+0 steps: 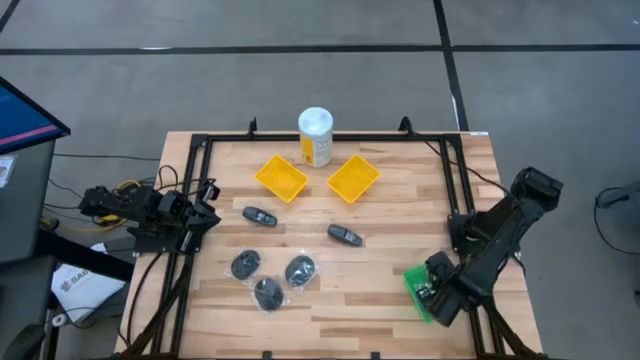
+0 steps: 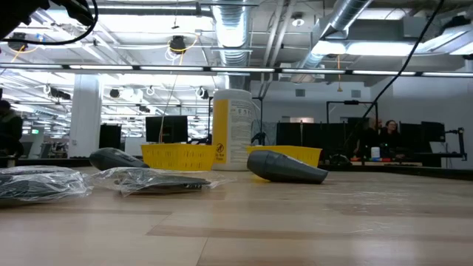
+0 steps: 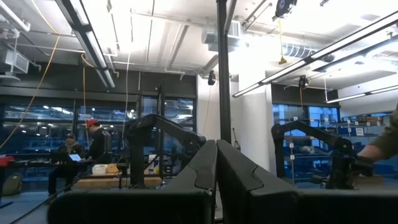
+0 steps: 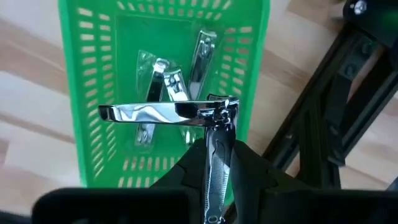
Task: Pick & Place Travel size toiletries
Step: Put the nail cutter into the green bin, then put the black deodorant into the right yellow bin
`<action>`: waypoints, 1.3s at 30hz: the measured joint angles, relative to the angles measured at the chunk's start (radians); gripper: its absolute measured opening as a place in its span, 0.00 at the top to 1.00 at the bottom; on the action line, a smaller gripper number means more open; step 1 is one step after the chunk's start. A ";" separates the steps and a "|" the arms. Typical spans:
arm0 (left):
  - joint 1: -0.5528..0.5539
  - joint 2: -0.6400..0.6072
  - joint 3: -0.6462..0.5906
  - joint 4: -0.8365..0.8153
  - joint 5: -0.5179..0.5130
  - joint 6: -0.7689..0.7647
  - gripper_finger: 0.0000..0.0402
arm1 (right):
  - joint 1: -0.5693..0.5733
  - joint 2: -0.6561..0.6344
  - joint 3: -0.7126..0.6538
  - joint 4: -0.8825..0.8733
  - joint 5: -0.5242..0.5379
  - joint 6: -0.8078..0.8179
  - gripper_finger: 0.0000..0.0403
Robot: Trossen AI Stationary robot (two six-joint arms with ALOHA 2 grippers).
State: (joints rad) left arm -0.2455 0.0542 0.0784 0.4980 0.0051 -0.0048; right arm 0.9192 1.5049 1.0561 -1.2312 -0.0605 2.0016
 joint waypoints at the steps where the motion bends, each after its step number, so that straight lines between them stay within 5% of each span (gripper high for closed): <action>1: 0.000 0.000 0.000 0.000 0.000 0.000 0.99 | 0.000 0.011 0.000 -0.001 0.000 -0.013 0.90; 15: 0.000 0.000 0.000 0.000 -0.002 -0.002 0.99 | 0.002 0.054 0.000 -0.012 -0.019 -0.062 0.77; 24: 0.000 0.000 0.000 0.001 -0.002 -0.003 0.99 | -0.070 -0.005 0.024 -0.002 0.031 -0.205 0.57; 31: 0.000 0.000 0.000 0.002 -0.002 -0.003 0.99 | -0.315 -0.110 0.099 0.090 0.232 -0.636 0.46; 39: 0.000 0.000 0.000 0.007 -0.002 -0.003 0.99 | -0.596 -0.041 0.108 0.406 0.178 -1.266 0.34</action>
State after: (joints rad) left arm -0.2455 0.0544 0.0784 0.5047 0.0034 -0.0074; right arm 0.3230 1.4642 1.1641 -0.8250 0.1174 0.7359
